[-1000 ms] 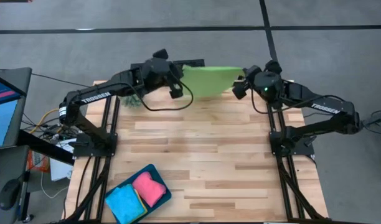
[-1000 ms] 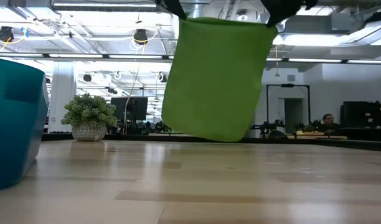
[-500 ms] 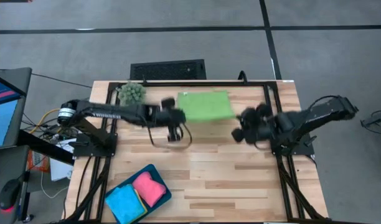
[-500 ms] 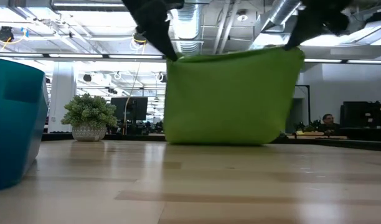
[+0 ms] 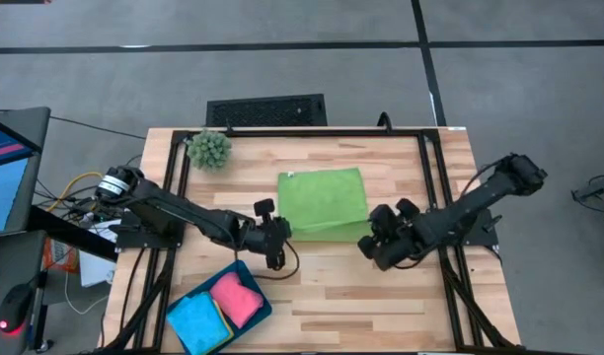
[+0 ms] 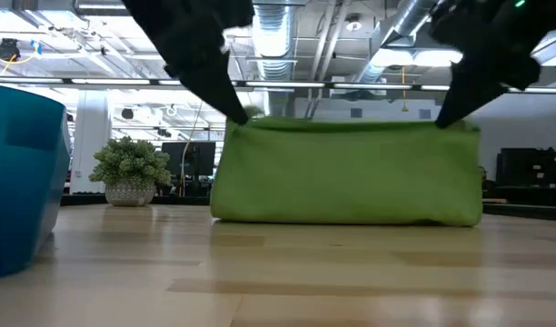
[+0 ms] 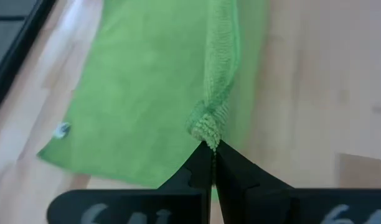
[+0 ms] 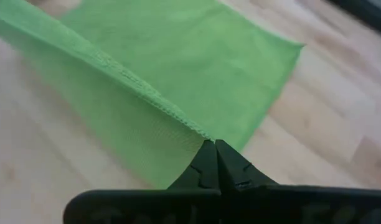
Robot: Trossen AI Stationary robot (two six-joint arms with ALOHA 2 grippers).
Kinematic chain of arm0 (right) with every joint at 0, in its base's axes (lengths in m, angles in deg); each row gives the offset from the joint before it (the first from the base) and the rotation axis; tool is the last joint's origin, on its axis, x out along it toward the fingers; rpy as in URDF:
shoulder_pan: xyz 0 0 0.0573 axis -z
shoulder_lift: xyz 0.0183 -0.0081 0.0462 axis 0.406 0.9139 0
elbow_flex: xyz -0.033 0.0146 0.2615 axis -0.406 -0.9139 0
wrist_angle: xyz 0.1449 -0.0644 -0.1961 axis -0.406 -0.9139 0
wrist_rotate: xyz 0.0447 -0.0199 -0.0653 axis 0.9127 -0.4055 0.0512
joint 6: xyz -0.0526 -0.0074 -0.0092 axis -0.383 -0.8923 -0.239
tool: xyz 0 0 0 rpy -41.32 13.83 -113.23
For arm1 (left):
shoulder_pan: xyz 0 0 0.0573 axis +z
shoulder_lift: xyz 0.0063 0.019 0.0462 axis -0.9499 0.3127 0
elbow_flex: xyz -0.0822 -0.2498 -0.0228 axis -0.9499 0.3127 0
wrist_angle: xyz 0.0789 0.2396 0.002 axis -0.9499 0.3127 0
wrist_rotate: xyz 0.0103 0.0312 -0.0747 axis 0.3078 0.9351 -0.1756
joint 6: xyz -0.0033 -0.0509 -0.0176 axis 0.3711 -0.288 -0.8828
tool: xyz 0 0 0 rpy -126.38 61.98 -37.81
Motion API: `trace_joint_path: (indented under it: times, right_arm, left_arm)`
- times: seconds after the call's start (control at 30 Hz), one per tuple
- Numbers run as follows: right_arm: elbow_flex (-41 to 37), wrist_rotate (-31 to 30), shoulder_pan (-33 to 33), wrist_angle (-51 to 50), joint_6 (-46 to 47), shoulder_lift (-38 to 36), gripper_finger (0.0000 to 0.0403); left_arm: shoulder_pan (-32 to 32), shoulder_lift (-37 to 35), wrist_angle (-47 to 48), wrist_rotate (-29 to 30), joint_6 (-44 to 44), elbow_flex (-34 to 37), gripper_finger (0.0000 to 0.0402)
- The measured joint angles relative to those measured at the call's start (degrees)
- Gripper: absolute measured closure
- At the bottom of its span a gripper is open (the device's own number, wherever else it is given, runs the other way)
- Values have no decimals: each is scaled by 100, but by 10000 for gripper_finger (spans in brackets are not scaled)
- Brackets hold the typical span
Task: Fold microfiber towels
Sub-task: Fold the green microfiber towel
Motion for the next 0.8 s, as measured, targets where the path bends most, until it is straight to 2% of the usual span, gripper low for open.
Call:
trace_joint_path:
  times: [0.13,0.27,0.47,0.63,0.8]
  right_arm:
    - [-2,35,634,102,-728,157,401]
    - [2,172,1452,393,-1950,85,401]
    - [5,649,2577,1129,-3500,139,400]
    - [8,1043,3231,1646,-4306,430,400]
    - [4,1285,3683,1730,-4773,710,399]
  left_arm:
    - [275,65,143,157,4,0,401]
    - [670,57,213,305,201,-4,400]
    - [1319,57,-12,9,501,122,400]
    - [1771,57,-144,-81,718,250,400]
    - [2138,57,-270,-234,872,271,399]
